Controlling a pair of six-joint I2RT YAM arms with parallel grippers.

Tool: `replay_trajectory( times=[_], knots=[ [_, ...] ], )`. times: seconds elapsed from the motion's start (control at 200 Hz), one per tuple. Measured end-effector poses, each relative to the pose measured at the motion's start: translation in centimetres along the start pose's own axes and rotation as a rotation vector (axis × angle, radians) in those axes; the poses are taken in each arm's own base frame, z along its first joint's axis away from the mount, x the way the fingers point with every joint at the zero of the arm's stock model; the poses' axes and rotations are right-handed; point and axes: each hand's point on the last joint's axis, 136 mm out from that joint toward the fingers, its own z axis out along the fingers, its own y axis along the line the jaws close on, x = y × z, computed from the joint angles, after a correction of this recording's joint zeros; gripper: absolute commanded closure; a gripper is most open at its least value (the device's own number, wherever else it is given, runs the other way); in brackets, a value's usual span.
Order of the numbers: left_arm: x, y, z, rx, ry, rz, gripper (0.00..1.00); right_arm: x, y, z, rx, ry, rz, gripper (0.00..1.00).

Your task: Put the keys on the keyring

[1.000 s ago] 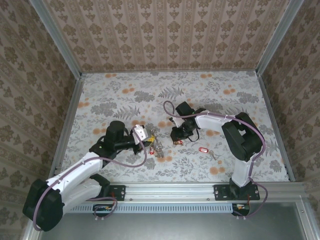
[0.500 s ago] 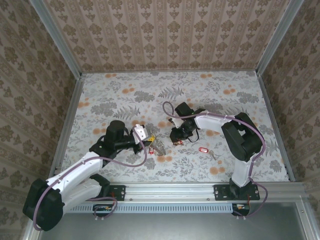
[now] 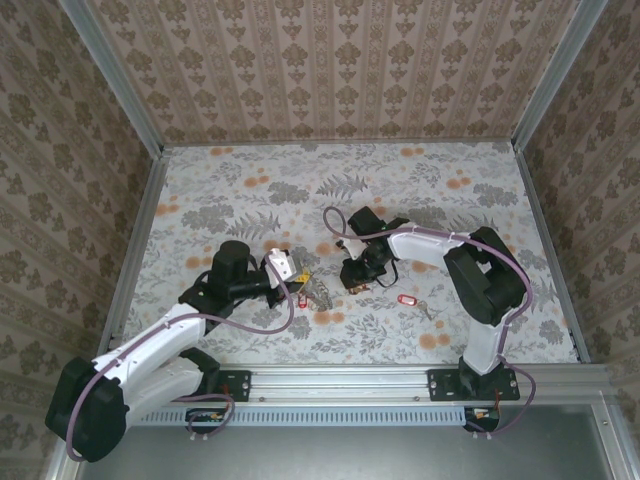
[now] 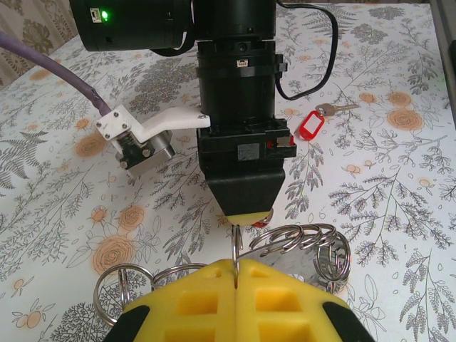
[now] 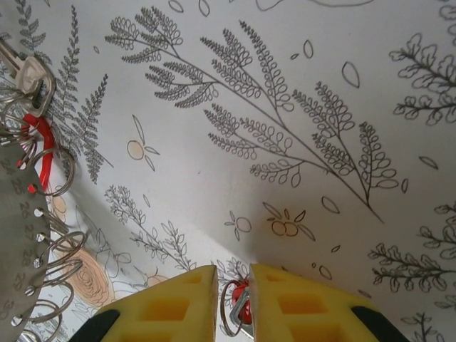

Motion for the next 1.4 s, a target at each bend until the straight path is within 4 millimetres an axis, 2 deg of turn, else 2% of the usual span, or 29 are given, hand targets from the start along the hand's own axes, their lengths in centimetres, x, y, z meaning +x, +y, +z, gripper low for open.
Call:
replay_trajectory(
  times=[0.28,0.545,1.4],
  knots=[
    [0.0,0.0,0.0,0.0,0.0,0.0,1.0,0.55,-0.15,-0.18,0.024,0.017,-0.013,0.76],
    [-0.03,-0.11,0.04,0.004,0.0,0.001,1.0,0.75,0.09,-0.18,0.035,0.028,-0.033,0.86],
    [-0.1,-0.11,0.03,0.004,0.0,0.001,1.0,0.58,0.26,-0.32,0.045,0.032,-0.041,0.82]
  ],
)
